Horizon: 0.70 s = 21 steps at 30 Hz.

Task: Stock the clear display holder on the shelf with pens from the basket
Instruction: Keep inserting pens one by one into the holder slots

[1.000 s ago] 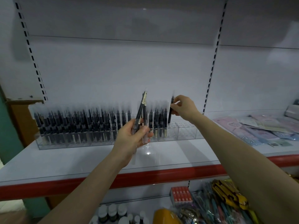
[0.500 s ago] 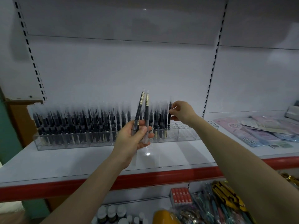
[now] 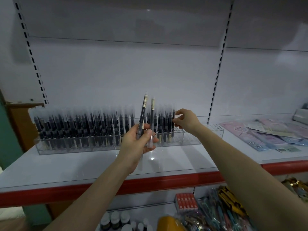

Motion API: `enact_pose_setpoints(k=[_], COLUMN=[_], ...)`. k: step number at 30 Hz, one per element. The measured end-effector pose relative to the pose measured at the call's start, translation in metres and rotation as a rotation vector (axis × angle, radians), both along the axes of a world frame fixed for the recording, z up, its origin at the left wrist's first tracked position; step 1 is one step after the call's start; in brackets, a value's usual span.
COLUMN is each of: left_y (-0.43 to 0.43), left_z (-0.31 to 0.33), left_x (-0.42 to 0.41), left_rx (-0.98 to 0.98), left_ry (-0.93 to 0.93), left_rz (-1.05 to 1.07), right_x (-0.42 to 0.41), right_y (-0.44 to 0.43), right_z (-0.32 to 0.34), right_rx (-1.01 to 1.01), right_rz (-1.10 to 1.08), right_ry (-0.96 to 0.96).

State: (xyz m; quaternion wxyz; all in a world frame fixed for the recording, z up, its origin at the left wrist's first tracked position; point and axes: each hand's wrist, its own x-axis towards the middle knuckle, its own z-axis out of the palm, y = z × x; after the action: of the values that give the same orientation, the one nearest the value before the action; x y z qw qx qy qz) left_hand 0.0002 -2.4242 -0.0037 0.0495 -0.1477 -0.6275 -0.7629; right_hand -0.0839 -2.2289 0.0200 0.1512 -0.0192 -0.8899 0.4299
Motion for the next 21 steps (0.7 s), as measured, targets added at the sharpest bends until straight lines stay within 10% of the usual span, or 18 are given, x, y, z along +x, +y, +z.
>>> enact_pose_setpoints(k=[5,9,21], left_y=[-0.002,0.000,-0.005], left_z=[0.004,0.008,0.026], left_x=[0.006,0.013,0.032], left_rx=[0.044,0.070,0.086], left_ry=[0.006,-0.020,-0.052], left_rz=[-0.003,-0.030,-0.075], right_x=[0.038,0.066,0.078], right_y=[-0.012,-0.032,-0.039], right_z=[-0.001,-0.010,-0.007], right_rx=[-0.134,0.232,0.311], right_rz=[-0.065,0.195,0.242], right_ry=[0.489,0.799,0.860])
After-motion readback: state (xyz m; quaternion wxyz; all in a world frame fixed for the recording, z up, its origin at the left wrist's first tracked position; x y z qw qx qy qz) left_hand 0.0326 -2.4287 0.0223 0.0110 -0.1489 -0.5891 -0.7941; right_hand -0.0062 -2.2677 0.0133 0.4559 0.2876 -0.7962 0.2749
